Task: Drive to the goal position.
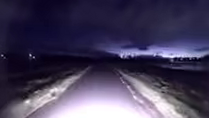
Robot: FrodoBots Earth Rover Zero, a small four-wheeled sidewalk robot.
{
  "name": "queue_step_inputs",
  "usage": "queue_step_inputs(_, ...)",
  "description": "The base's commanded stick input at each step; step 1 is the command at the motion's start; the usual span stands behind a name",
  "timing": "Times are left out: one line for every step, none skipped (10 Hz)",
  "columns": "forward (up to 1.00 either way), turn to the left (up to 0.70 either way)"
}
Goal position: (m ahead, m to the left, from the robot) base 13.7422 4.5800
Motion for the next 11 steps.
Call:
queue_step_inputs(0.7,0.0)
queue_step_inputs(0.7,0.0)
queue_step_inputs(0.7,0.0)
queue_step_inputs(0.7,0.0)
queue_step_inputs(0.7,0.0)
queue_step_inputs(0.7,0.0)
queue_step_inputs(0.7,0.0)
queue_step_inputs(0.7,0.0)
queue_step_inputs(0.7,0.17)
queue_step_inputs(0.7,0.06)
queue_step_inputs(0.7,0.0)
